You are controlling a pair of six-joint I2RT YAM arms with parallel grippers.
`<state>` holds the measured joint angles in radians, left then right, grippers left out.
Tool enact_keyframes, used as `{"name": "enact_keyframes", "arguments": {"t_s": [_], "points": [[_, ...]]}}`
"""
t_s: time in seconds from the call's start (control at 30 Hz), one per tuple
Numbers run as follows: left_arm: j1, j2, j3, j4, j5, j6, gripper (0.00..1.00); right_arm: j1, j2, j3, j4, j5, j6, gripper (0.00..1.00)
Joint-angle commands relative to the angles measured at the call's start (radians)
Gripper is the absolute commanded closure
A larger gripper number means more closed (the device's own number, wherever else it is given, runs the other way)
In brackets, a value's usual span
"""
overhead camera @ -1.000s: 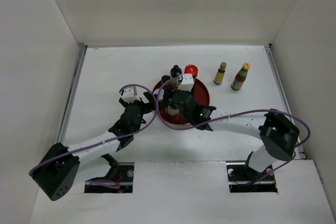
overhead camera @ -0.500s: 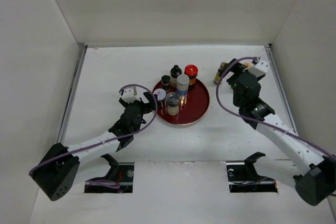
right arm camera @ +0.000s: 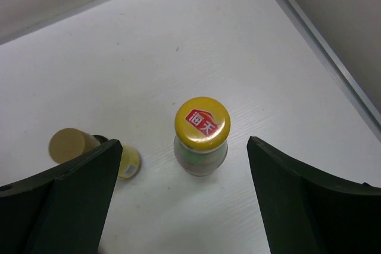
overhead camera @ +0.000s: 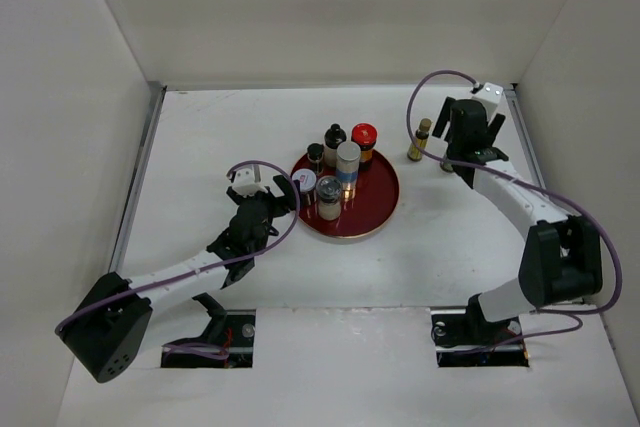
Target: Organize the condiment bottles
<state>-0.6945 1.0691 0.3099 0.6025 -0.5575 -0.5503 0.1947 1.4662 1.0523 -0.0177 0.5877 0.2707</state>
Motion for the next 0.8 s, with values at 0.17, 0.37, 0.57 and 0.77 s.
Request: {"name": "enact_keyframes", "arguments": {"t_s": [0.17,0.37,0.57,0.77], "points": [[0.005,0.02,0.0,0.059,-0.002,-0.01,0.07,-0.056,0.069,0.084,0.053,-0.017,-0.018,0.3],[0.005,0.017,-0.003,0.062,-0.002,-0.01,0.07,-0.062,0.053,0.066,0.079,0.0,-0.013,0.58],[-0.006,0.009,-0.002,0.062,-0.001,-0.01,0.07,-0.024,-0.119,-0.06,0.15,0.116,-0.031,0.69],[-0.012,-0.001,-0.003,0.063,-0.002,-0.01,0.07,0.083,-0.337,-0.161,0.125,0.159,-0.041,0.7]]}}
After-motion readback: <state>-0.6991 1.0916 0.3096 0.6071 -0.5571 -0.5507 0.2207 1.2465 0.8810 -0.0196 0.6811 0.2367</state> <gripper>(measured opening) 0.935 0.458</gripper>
